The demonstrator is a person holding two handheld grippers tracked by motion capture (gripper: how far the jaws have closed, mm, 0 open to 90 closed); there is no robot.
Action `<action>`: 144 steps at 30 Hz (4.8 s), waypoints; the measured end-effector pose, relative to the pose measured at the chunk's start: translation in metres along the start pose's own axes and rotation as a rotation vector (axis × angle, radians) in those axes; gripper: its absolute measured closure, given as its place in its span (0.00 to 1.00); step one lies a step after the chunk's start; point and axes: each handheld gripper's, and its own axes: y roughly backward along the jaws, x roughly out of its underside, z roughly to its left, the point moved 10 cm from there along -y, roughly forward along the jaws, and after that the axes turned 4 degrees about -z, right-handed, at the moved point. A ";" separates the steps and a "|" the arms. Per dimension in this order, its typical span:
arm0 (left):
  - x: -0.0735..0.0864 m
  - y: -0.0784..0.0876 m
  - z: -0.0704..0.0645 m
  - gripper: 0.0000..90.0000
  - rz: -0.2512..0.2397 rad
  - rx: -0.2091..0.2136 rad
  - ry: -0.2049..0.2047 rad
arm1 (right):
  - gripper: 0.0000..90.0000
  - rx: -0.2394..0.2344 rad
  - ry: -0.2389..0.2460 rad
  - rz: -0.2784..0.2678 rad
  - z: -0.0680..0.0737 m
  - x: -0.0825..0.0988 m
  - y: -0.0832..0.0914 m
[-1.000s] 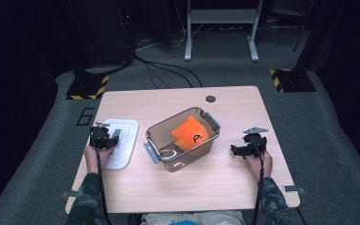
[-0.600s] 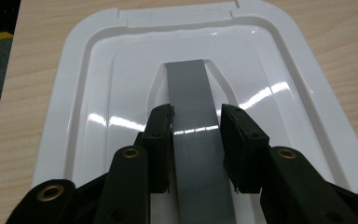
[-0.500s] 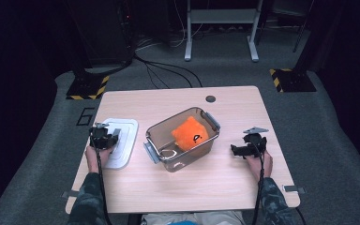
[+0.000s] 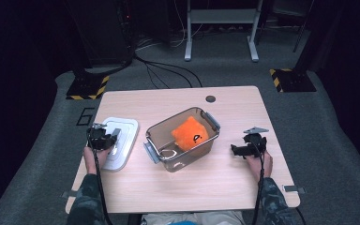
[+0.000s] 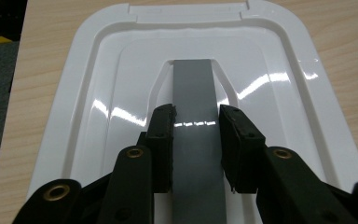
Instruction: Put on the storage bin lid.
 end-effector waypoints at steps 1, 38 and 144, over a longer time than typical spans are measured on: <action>-0.001 0.001 0.000 0.74 -0.002 0.003 -0.005 | 0.03 -0.002 0.002 0.001 0.000 0.000 0.000; -0.081 0.089 -0.048 0.74 -0.105 0.132 -0.155 | 0.03 -0.001 0.002 0.001 0.000 0.000 0.000; -0.113 0.077 -0.220 0.13 -0.042 0.417 -0.366 | 0.03 -0.002 0.003 0.001 0.000 0.000 0.000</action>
